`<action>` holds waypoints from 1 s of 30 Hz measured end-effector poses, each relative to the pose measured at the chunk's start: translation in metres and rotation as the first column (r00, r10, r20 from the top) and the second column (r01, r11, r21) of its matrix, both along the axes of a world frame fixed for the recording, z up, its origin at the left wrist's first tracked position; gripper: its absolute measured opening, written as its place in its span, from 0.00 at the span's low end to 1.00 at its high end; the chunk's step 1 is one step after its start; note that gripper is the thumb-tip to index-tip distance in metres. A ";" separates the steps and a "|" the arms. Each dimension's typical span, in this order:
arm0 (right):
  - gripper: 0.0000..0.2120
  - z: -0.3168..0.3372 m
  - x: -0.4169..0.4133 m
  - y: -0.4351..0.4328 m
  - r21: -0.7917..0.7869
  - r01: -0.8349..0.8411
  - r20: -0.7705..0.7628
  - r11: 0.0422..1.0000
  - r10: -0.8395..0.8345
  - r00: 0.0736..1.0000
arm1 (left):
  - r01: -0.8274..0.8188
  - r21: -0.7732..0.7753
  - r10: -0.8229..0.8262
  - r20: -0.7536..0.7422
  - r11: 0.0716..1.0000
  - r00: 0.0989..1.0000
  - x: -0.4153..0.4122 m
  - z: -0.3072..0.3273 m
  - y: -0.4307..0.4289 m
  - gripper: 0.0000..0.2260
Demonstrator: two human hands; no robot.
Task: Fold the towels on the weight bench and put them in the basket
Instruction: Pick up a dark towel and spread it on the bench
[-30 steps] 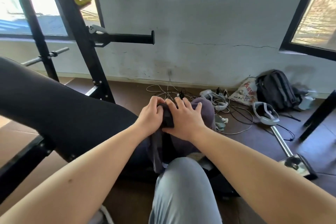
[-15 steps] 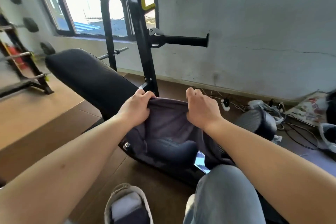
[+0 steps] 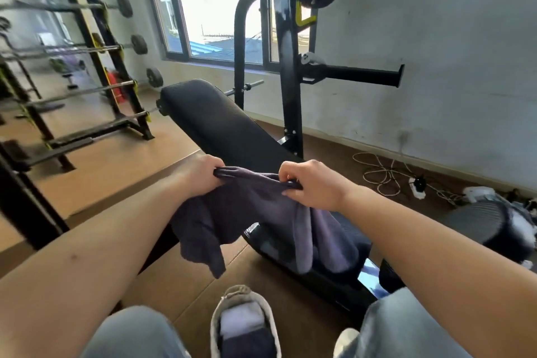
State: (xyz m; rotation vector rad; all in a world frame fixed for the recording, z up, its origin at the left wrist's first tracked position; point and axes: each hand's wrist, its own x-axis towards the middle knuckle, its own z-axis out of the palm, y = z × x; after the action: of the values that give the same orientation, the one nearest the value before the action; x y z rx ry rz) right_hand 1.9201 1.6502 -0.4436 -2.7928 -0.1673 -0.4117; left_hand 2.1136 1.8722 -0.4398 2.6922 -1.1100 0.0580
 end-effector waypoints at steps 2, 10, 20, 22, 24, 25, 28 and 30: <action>0.03 -0.008 0.010 0.007 0.072 0.033 -0.073 0.997 -0.028 0.997 | -0.013 -0.046 0.006 -0.146 0.999 0.989 0.001 0.000 0.015 0.10; 0.08 -0.028 0.025 0.011 -0.137 0.240 -0.285 0.961 -0.271 0.920 | 0.147 -0.028 -0.150 -0.197 0.989 0.969 0.007 -0.012 0.047 0.06; 0.13 -0.028 0.019 -0.003 -0.246 0.471 -0.337 0.847 -0.531 0.778 | -0.114 -0.075 0.116 0.024 0.991 0.993 0.025 -0.005 0.053 0.10; 0.12 -0.029 0.022 -0.007 -0.216 0.503 -0.350 0.837 -0.548 0.760 | -0.223 -0.069 0.227 0.053 0.972 0.972 0.027 -0.003 0.049 0.12; 0.13 -0.032 0.027 -0.011 -0.156 0.543 -0.368 0.825 -0.558 0.743 | -0.340 -0.013 0.339 0.093 0.941 0.936 0.029 -0.005 0.044 0.12; 0.14 -0.034 0.030 -0.014 -0.101 0.564 -0.381 0.820 -0.556 0.739 | -0.403 -0.005 0.401 0.103 0.915 0.910 0.031 -0.007 0.043 0.12; 0.14 -0.041 0.037 -0.024 0.095 0.625 -0.381 0.775 -0.552 0.742 | -0.570 -0.065 0.573 0.076 0.819 0.816 0.038 -0.010 0.046 0.13; 0.14 -0.043 0.041 -0.029 0.164 0.639 -0.339 0.752 -0.565 0.752 | -0.636 -0.099 0.640 0.003 0.765 0.769 0.046 -0.012 0.051 0.12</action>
State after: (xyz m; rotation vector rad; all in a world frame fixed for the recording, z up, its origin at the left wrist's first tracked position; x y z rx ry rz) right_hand 1.9607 1.6207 -0.4869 -2.5214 0.8319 -0.1649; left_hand 2.1593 1.9232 -0.4522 2.8532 -0.1301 0.2656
